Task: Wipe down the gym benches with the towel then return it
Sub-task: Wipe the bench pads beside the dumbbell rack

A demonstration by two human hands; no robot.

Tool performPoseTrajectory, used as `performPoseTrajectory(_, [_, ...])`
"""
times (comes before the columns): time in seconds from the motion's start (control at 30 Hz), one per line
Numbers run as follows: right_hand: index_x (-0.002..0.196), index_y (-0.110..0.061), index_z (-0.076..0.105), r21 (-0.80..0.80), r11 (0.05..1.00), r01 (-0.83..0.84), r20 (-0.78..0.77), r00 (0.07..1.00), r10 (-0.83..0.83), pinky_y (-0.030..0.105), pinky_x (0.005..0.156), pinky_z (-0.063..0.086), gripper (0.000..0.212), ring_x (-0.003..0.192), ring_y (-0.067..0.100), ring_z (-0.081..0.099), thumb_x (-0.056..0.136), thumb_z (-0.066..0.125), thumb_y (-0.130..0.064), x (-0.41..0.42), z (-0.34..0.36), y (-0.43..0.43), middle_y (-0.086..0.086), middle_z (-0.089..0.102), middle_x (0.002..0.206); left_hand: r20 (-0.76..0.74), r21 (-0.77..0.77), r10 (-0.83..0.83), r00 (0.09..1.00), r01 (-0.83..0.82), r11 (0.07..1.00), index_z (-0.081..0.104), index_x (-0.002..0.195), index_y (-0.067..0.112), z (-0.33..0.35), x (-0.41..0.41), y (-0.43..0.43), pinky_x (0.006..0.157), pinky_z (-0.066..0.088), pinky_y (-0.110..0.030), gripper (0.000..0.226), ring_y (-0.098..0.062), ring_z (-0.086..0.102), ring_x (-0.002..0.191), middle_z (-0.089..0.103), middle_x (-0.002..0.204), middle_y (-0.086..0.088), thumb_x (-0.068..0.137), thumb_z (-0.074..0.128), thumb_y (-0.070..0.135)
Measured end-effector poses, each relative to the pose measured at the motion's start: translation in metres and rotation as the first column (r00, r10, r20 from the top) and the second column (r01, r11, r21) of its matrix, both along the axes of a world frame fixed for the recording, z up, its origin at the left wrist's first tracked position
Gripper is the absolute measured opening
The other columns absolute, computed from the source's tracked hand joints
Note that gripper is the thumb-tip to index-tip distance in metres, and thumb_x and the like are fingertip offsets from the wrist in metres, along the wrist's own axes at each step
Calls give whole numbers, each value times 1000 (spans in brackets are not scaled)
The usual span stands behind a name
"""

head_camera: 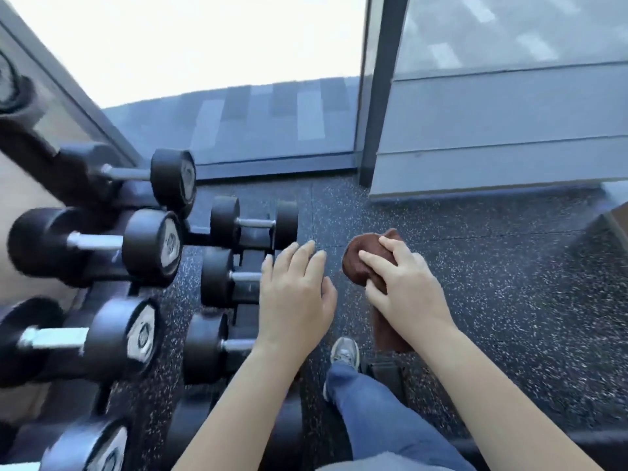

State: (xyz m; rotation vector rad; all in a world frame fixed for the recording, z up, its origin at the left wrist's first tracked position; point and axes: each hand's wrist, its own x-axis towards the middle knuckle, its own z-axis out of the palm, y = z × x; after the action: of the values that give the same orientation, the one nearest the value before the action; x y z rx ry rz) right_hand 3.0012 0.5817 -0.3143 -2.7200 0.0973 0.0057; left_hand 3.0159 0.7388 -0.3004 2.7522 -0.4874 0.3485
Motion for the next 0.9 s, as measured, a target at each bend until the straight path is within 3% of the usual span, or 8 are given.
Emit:
performPoseTrajectory(0.2, [125,-31,56,2,996,91,26,995,-91,41,85,48,43,107,29,47,83,61,-25,97,20,-42,3,43,139,39,-56,-113,993,115,992,69,101,2,15,124,-54,89,43,-58,38,-35,61,105,66,111,-15,64,78,6])
performPoseTrajectory(0.5, [121,-28,61,75,916,395,41,916,-399,42,85,49,42,103,29,50,79,66,-21,138,29,-108,4,47,136,13,-40,-401,916,401,915,69,99,3,16,204,-134,89,43,-58,38,-33,62,104,67,109,-13,62,79,5])
performPoseTrajectory(0.73, [117,-25,63,22,706,708,57,704,-708,42,79,51,41,101,29,52,77,69,-18,136,35,-175,5,50,132,-40,-8,-701,712,701,713,69,100,7,19,246,-229,87,47,-54,35,-32,62,103,67,111,-9,66,78,12])
performPoseTrajectory(0.9, [118,-29,62,-7,498,867,57,497,-866,40,77,51,41,101,27,51,79,68,-21,144,40,-199,3,49,133,-73,-2,-866,495,868,497,69,101,7,24,276,-288,84,50,-53,35,-33,61,104,67,111,-10,67,77,14])
